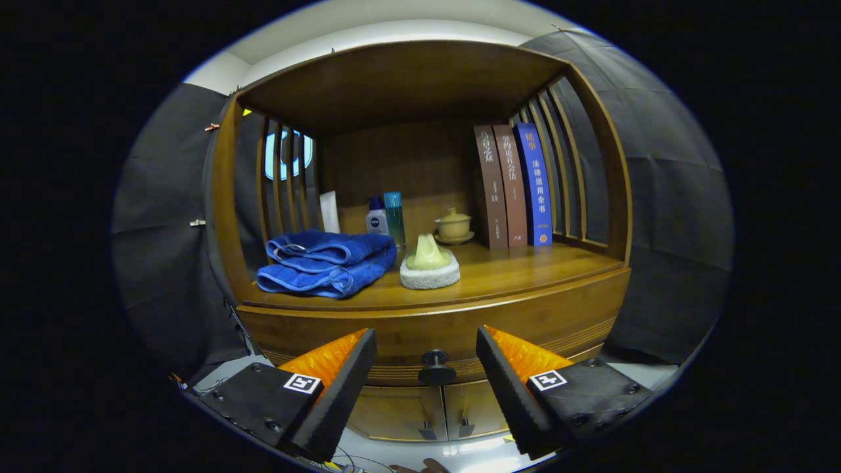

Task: Pull open the drawer, take out the items inside it, and place them on the countertop above the cabinet.

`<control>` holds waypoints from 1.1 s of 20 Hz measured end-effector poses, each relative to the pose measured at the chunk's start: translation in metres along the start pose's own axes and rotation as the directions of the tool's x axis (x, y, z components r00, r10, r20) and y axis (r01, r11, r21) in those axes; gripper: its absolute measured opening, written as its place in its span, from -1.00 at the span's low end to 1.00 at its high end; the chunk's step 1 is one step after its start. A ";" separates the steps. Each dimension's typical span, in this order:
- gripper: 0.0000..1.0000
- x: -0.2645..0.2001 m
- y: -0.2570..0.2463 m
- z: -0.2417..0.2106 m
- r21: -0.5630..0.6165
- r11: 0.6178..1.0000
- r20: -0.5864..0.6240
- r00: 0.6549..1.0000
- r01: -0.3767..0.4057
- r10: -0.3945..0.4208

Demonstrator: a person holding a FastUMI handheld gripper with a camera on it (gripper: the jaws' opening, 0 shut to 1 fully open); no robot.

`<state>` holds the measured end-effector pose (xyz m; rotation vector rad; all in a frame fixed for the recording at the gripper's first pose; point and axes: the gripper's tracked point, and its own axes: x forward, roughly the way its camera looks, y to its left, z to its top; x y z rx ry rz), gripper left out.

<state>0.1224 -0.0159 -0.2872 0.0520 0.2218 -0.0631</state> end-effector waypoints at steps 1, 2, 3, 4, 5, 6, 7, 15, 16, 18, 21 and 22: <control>0.99 -0.010 0.001 0.011 -0.006 1.000 0.011 1.000 -0.002 0.002; 0.99 -0.021 0.001 0.021 -0.010 1.000 0.024 1.000 -0.002 0.002; 0.99 -0.031 0.000 0.033 -0.010 1.000 0.041 0.999 -0.001 0.001; 0.99 -0.041 0.000 0.046 -0.011 1.000 0.058 0.998 0.003 -0.002; 0.99 -0.052 -0.002 0.056 -0.014 1.000 0.067 0.998 0.010 -0.009; 0.98 -0.064 -0.004 0.066 -0.020 1.000 0.071 0.997 0.013 -0.011; 0.98 -0.075 -0.005 0.074 -0.026 1.000 0.072 0.997 0.015 -0.013; 0.98 -0.150 -0.005 0.150 -0.045 0.999 0.142 0.990 0.020 -0.013; 0.98 -0.157 -0.004 0.156 -0.049 0.999 0.148 0.989 0.018 -0.011; 0.98 -0.169 -0.004 0.166 -0.057 0.998 0.168 0.986 0.017 -0.007; 0.98 -0.178 -0.004 0.172 -0.056 0.998 0.180 0.984 0.013 -0.003; 0.98 -0.179 -0.005 0.171 -0.056 0.998 0.175 0.984 0.013 -0.003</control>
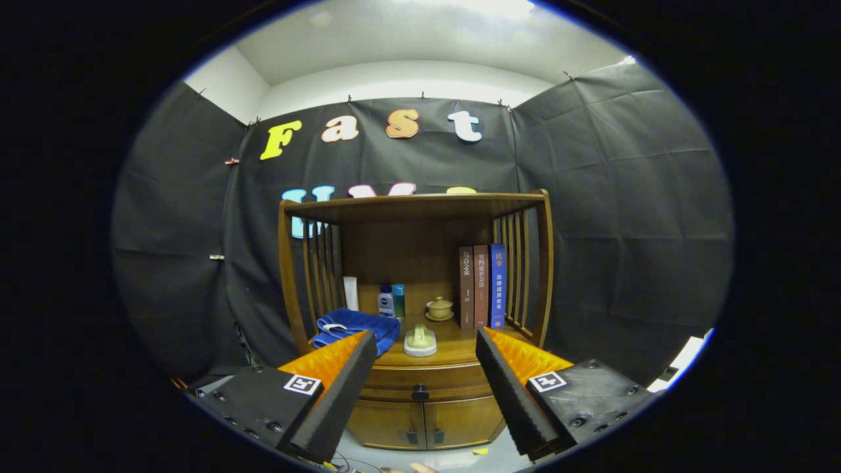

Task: Pull open the drawer, take out the items inside it, and place them on the countertop above the cabinet.

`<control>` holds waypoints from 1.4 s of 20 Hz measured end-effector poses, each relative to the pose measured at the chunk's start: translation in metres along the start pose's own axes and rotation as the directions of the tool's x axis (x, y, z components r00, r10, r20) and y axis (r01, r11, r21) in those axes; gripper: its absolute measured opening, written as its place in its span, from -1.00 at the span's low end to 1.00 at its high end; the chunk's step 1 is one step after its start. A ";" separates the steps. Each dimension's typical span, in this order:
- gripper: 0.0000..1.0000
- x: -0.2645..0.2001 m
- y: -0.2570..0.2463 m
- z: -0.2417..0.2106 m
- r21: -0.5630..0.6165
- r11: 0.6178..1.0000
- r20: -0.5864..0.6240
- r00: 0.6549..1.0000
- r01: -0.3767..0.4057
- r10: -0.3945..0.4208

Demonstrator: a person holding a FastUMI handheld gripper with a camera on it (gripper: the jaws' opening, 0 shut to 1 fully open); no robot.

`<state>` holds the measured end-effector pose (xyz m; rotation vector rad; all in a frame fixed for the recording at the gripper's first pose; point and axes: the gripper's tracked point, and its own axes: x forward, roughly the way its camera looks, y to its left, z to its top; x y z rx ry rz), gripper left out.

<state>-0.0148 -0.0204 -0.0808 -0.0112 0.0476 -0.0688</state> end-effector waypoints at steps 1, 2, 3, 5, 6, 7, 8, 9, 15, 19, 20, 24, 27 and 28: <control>0.98 -0.002 -0.001 0.001 -0.002 1.000 -0.003 1.000 0.000 0.000; 0.98 -0.002 -0.002 0.001 -0.004 1.000 -0.003 1.000 0.000 0.000; 0.98 -0.004 -0.003 0.001 -0.006 1.000 -0.002 1.000 0.002 -0.002; 0.98 -0.006 -0.004 0.002 -0.008 1.000 0.001 1.000 0.005 -0.005; 0.98 -0.006 -0.005 0.002 -0.010 1.000 0.002 1.000 0.005 -0.005; 0.98 -0.006 -0.005 0.002 -0.011 1.000 0.003 1.000 0.007 -0.007; 0.98 -0.006 -0.005 0.002 -0.014 1.000 0.003 1.000 0.006 -0.006; 0.98 -0.006 -0.006 0.002 -0.019 1.000 0.002 1.000 0.009 -0.009; 0.98 -0.004 -0.012 0.001 -0.020 1.000 -0.006 1.000 0.019 -0.019; 0.98 -0.002 -0.012 0.001 -0.016 1.000 -0.008 1.000 0.017 -0.017; 0.98 -0.001 -0.013 0.001 -0.017 1.000 -0.009 1.000 0.017 -0.017; 0.98 0.000 -0.014 -0.002 -0.021 1.000 -0.017 1.000 0.016 -0.017; 0.98 0.002 -0.014 -0.004 -0.020 1.000 -0.020 1.000 0.016 -0.016; 0.98 0.001 -0.015 -0.003 -0.020 1.000 -0.019 1.000 0.015 -0.016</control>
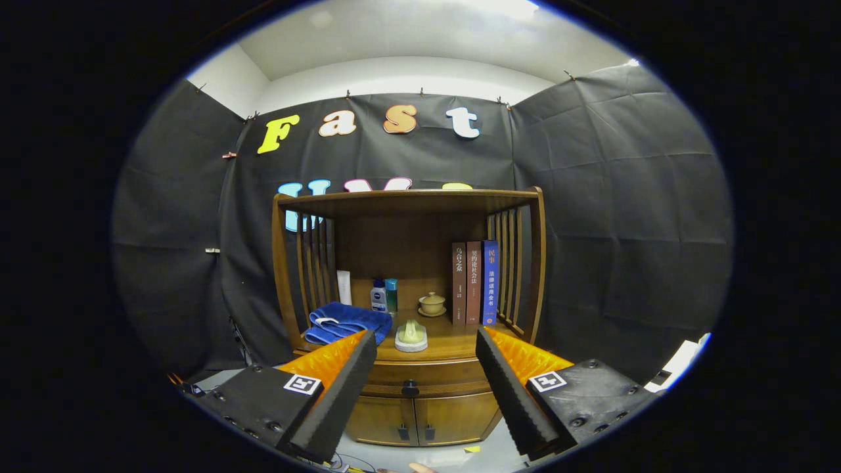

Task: Pull open the drawer, take out the items inside it, and place them on the countertop above the cabinet.

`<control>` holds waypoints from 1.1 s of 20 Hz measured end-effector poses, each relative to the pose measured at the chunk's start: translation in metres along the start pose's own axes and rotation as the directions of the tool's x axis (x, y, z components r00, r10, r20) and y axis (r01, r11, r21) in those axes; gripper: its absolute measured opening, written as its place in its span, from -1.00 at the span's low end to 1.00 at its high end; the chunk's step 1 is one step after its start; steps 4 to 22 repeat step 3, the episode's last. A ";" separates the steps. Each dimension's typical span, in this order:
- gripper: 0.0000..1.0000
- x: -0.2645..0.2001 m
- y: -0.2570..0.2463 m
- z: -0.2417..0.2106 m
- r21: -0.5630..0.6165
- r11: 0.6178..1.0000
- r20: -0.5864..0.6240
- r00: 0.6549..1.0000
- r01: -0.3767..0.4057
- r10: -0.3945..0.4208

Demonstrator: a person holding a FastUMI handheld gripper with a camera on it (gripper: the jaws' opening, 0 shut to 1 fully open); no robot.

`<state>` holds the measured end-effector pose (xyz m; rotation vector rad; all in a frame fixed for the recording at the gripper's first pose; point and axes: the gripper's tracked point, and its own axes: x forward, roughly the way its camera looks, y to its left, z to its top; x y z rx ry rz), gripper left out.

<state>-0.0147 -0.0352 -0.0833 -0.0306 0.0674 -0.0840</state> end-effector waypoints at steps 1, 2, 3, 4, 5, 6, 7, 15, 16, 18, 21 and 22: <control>0.98 0.000 0.000 0.001 0.001 1.000 0.002 1.000 -0.002 0.002; 0.98 0.000 0.001 0.001 0.000 1.000 0.002 1.000 -0.002 0.002; 0.98 0.000 0.001 0.001 -0.001 1.000 0.003 1.000 -0.003 0.003; 0.98 0.000 0.001 0.001 -0.001 1.000 0.003 1.000 -0.003 0.003; 0.98 0.000 0.001 0.001 -0.001 1.000 0.003 1.000 -0.003 0.003; 0.98 0.000 0.001 0.001 -0.001 1.000 0.003 1.000 -0.003 0.003; 0.98 0.000 0.001 0.001 -0.001 1.000 0.003 1.000 -0.003 0.003; 0.98 0.000 0.001 0.001 -0.001 1.000 0.003 1.000 -0.003 0.003; 0.98 0.000 0.001 0.001 -0.001 1.000 0.003 1.000 -0.003 0.003; 0.98 0.000 0.001 0.001 -0.001 1.000 0.003 1.000 -0.003 0.003; 0.98 0.000 0.001 0.001 -0.001 1.000 0.003 1.000 -0.003 0.003; 0.98 0.000 0.001 0.001 -0.001 1.000 0.003 1.000 -0.003 0.003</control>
